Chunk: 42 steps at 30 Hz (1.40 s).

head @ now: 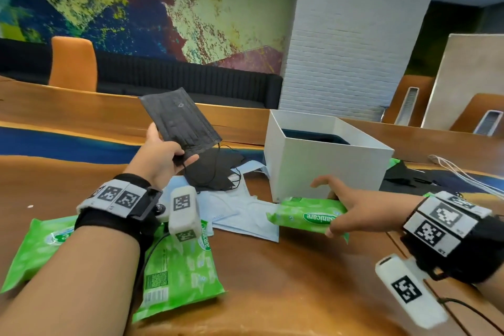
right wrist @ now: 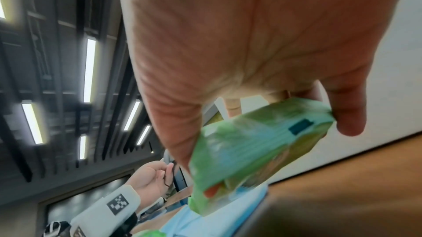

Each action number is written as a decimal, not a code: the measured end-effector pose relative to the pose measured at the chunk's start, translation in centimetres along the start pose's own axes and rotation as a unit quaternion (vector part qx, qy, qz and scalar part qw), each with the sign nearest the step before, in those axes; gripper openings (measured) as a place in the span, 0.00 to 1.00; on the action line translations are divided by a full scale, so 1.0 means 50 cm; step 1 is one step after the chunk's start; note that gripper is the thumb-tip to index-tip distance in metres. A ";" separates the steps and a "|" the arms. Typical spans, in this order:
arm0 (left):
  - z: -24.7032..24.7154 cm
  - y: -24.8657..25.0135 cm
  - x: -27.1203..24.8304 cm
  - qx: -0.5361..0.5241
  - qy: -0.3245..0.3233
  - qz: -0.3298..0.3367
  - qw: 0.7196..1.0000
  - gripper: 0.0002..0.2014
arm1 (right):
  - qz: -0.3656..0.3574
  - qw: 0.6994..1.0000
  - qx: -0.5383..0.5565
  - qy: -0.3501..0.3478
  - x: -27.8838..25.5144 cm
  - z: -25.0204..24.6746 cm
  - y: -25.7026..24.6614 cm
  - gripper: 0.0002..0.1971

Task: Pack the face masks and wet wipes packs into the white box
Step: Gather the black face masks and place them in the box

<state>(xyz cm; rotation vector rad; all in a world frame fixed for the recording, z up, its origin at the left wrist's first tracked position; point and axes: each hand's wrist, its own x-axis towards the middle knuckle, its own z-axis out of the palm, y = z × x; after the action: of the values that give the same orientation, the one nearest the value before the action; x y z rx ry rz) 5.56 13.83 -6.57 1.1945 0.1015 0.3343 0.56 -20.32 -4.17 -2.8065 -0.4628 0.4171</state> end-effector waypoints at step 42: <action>-0.078 0.031 0.036 -0.219 0.059 0.005 0.974 0.07 | 0.026 0.962 -0.272 -0.015 0.424 0.020 -0.314 0.36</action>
<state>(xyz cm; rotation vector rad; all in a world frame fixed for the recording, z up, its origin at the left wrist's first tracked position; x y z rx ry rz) 5.97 18.35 -6.40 0.7373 0.1182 0.4121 15.22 1.61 -5.31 -3.3532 -0.5860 0.3912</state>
